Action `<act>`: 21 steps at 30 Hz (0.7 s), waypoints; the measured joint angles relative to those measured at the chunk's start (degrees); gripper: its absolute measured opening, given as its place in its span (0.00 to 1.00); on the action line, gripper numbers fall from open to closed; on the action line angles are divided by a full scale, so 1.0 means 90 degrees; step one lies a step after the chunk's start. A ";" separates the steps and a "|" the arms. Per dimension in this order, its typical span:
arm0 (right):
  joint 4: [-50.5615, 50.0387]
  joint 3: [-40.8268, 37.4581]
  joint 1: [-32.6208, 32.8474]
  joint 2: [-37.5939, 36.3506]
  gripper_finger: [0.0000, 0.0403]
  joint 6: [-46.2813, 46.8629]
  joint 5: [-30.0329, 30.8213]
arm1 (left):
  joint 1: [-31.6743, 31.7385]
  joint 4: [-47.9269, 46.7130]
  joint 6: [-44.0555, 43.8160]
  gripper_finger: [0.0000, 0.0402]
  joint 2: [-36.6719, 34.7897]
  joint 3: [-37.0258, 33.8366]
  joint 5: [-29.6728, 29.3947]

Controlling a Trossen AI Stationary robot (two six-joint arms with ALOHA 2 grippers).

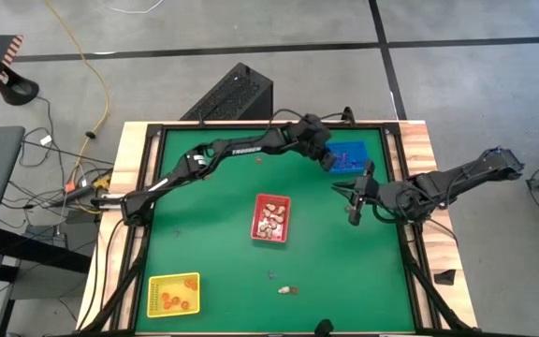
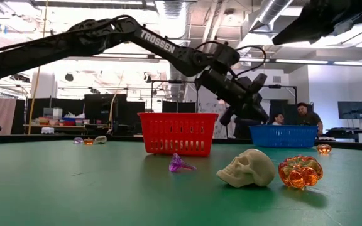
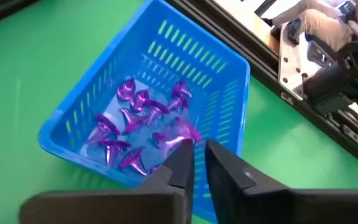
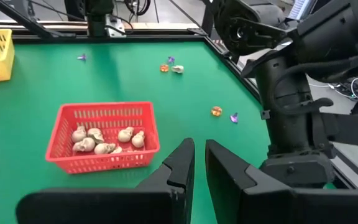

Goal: Sort Halloween decoration

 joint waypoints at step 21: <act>0.0055 -0.0002 0.0349 -0.0021 0.17 0.0058 0.0154 | -0.0267 -0.6876 0.3027 0.35 -0.2492 -0.0003 -0.2186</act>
